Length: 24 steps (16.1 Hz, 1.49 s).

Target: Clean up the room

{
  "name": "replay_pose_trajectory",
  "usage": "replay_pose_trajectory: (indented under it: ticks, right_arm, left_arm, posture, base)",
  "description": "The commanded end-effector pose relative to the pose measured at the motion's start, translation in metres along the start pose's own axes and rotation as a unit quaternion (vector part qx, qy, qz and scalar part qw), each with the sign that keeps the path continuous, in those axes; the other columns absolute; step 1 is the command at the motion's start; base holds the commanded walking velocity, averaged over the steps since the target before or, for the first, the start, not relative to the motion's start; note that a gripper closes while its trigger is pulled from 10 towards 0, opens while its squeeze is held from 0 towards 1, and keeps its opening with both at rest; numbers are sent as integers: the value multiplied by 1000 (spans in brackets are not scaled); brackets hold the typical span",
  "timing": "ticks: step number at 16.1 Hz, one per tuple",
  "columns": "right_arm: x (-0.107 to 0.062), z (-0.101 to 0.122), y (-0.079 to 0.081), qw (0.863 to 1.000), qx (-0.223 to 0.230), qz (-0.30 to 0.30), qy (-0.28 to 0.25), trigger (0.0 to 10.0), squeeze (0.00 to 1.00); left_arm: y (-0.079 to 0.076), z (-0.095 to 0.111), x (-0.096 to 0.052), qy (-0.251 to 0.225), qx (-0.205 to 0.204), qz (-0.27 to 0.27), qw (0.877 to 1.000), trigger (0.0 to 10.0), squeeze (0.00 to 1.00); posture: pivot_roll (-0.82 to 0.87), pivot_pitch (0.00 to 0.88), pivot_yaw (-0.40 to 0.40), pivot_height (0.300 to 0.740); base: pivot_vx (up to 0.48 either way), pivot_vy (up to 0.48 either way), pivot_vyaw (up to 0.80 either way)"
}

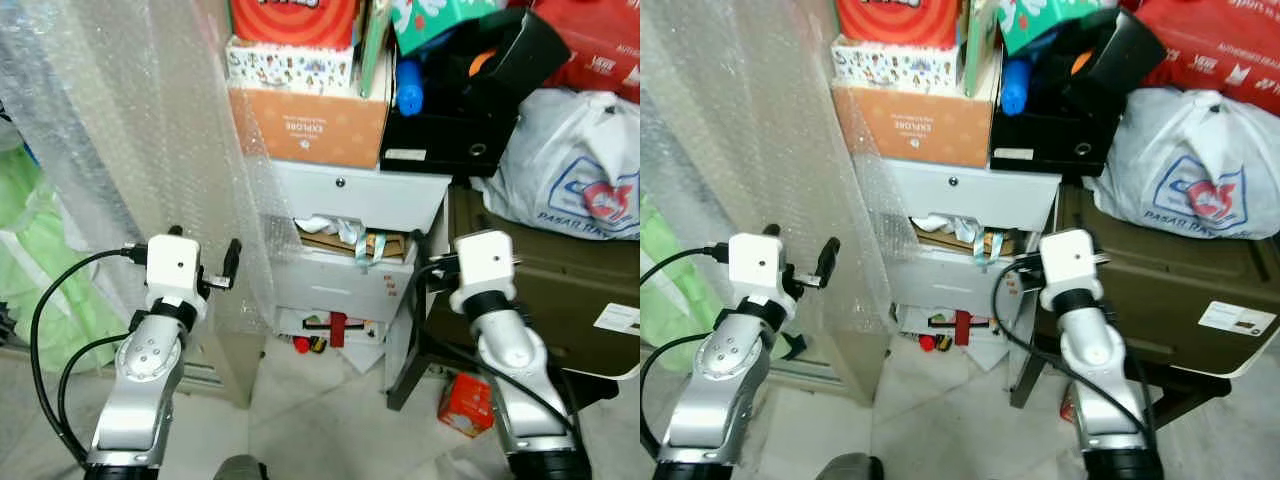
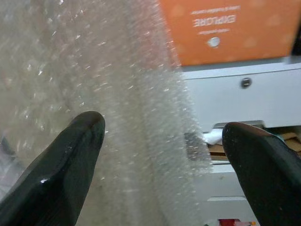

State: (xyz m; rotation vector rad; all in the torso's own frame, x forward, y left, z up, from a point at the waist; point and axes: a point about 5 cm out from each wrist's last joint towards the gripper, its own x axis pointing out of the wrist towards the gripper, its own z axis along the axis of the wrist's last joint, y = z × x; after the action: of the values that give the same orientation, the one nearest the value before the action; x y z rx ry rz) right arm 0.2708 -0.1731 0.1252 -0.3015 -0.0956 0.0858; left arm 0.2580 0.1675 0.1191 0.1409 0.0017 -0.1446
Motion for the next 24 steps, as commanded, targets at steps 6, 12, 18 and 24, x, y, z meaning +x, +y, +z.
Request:
replay_pose_trajectory:
  ticks: [6, 12, 18, 24]
  right_arm:
    - [7, 12, 3, 1000, -10, -2, -20, 10000, 0]
    - [8, 14, 6, 1000, -10, -1, -22, 10000, 0]
    - [9, 14, 7, 1000, -8, -1, -23, 10000, 0]
    - [11, 15, 8, 1000, -8, -2, -23, 10000, 0]
  left_arm:
    - [-14, 20, 14, -37, -13, -8, 999, 10000, 0]
    - [-13, 18, 15, -30, -19, -9, 999, 10000, 0]
    - [-12, 15, 14, -19, -30, -2, 999, 10000, 0]
    - [-10, 15, 16, -16, -33, 1, 999, 10000, 0]
  posture:
    - [22, 0, -25, 740]
    - [22, 0, -25, 740]
    - [22, 0, -21, 740]
    - [22, 0, -20, 740]
  base:
    - [0, 0, 0]
    - [0, -41, 0]
    - [0, -293, 0]
    - [0, -319, 0]
